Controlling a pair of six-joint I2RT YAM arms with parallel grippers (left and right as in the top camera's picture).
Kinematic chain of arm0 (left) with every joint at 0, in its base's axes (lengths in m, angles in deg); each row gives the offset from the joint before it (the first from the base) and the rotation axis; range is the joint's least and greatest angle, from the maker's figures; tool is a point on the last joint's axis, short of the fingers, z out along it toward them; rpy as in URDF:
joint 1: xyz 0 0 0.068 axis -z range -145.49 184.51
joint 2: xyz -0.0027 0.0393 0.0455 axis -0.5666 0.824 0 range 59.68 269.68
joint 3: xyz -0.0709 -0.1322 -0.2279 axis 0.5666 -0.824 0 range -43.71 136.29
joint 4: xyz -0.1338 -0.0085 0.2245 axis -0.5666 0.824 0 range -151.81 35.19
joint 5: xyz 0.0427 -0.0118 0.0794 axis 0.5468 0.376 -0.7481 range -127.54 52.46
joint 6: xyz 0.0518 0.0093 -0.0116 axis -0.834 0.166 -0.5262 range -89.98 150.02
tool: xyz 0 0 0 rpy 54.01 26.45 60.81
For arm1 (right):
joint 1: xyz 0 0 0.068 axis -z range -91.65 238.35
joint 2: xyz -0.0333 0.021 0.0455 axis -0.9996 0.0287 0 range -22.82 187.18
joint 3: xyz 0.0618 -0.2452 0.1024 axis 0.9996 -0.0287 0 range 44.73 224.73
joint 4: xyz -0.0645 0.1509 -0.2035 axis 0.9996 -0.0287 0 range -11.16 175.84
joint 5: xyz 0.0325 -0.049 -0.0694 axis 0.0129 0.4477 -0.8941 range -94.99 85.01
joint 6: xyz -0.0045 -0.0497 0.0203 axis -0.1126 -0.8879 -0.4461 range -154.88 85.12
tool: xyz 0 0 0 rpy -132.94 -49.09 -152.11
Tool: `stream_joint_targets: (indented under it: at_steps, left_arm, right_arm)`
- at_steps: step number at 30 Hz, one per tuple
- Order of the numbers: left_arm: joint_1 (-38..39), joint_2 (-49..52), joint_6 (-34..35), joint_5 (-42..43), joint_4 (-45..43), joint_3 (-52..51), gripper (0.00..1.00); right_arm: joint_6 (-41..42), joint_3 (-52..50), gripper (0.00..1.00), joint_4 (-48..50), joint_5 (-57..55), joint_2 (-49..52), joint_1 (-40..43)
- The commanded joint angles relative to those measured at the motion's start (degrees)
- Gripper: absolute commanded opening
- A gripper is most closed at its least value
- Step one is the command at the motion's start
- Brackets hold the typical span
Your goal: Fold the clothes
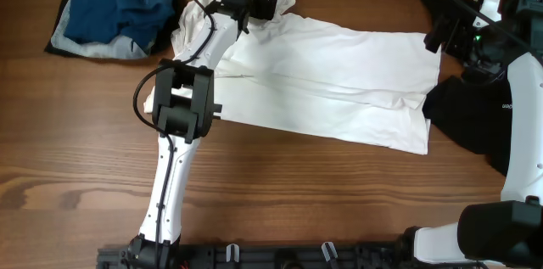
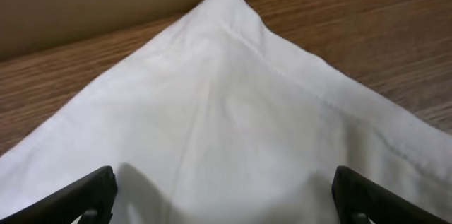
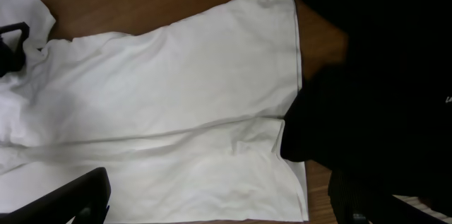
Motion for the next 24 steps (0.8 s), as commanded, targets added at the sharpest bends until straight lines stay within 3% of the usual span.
stream_joint_targets:
  at_steps: [1,7,13,18,24]
  left_arm:
    - [-0.42,0.87,0.37,0.04,2.47,1.29,0.96]
    - [-0.57,0.85,-3.32,-8.83,19.71,1.29,1.00]
    - [-1.49,0.44,4.11,-8.81,37.73,1.29,1.00]
    - [-0.70,-3.87,4.83,-6.73,37.09,2.40,1.00]
    - [0.17,-6.78,4.44,0.61,21.66,9.49,1.00]
  right_arm:
    - [-0.98,-0.59,0.99,-0.09,0.87,0.85,-0.35]
    - [-1.03,-0.59,1.00,-1.44,0.87,0.85,-0.35]
    - [-1.01,-0.59,1.00,-1.40,0.90,0.85,-0.35]
    - [-0.92,-0.59,1.00,-1.22,0.98,0.85,-0.35]
    - [0.74,-0.59,1.00,-0.57,2.40,0.85,-0.35]
